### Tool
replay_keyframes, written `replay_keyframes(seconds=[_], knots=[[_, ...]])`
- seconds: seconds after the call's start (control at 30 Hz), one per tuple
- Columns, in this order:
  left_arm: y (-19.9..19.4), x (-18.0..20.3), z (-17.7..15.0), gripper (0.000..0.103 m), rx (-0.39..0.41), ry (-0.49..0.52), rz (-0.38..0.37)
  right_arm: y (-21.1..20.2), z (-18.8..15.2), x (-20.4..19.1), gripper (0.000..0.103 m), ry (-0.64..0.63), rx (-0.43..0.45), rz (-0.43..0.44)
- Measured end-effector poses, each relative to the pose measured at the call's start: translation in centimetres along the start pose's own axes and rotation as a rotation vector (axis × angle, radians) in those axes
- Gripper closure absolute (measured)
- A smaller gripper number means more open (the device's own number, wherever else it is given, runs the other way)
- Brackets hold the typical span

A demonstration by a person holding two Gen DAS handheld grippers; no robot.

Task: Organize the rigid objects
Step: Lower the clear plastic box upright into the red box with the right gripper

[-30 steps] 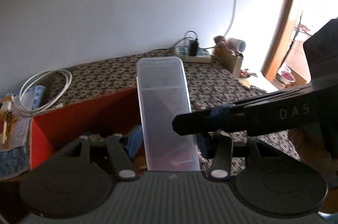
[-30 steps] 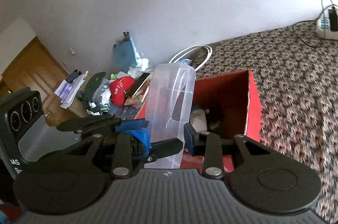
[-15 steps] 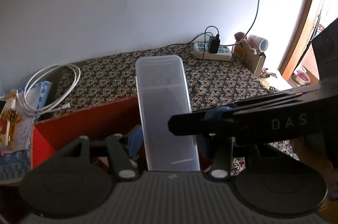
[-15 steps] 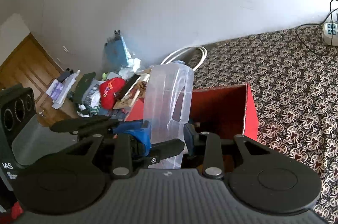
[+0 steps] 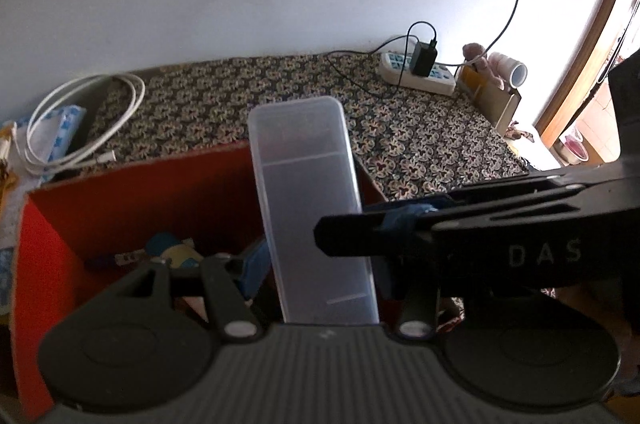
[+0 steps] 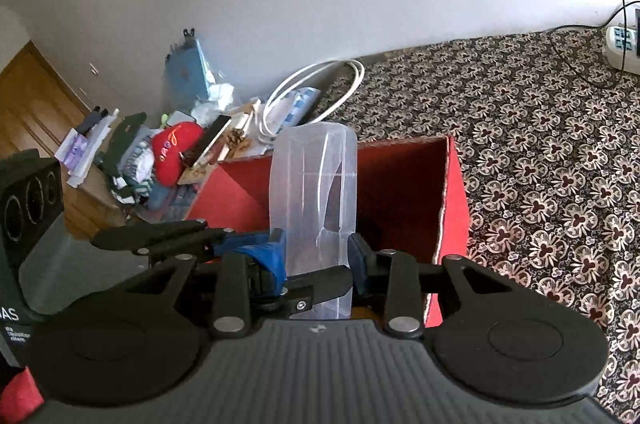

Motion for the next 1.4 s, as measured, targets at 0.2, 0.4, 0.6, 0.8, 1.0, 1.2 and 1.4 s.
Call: replay_keyframes(seconds=[0.2, 0.4, 0.6, 0.8, 1.0, 1.2, 1.4], knots=[[1.5, -0.2, 0.4, 0.053, -0.028, -0.007, -0.005, 0.8, 0.3, 0.5, 0.086, -0.002, -0.016, -0.027], [2.7, -0.6, 0.5, 0.053, -0.053, -0.010, -0.012, 1.4, 0.4, 1.0, 0.086, 0.009, -0.032, -0.038], [3.5, -0.8, 0.5, 0.053, -0.074, -0.003, -0.018, 1.9, 0.3, 1.3, 0.086, 0.027, -0.045, -0.042], [3.7, -0.9, 0.6, 0.053, -0.076, 0.006, -0.017, 2.2, 0.4, 1.5, 0.086, 0.042, -0.037, -0.046], [4.2, -0.9, 1.2, 0.053, -0.090, 0.013, 0.001, 2.5, 0.9, 1.8, 0.087, 0.066, -0.032, -0.055], [5.3, -1.1, 1.3, 0.053, -0.129, 0.013, 0.008, 3.4, 1.0, 2.1, 0.087, 0.101, -0.060, -0.084], [6.0, -1.2, 1.4, 0.053, -0.146, 0.006, 0.009, 4.0, 1.2, 2.4, 0.087, 0.115, -0.076, -0.105]])
Point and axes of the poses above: each gripper's, at about its wrist camera, not at the fingertips, and y roughly the way its jaws point, x to its right, z to its top, the point moved 3 cm from there along y, roughly the way its jaws point, and after that the axes turned 13 degrees about -x, right-handed, at the moved point
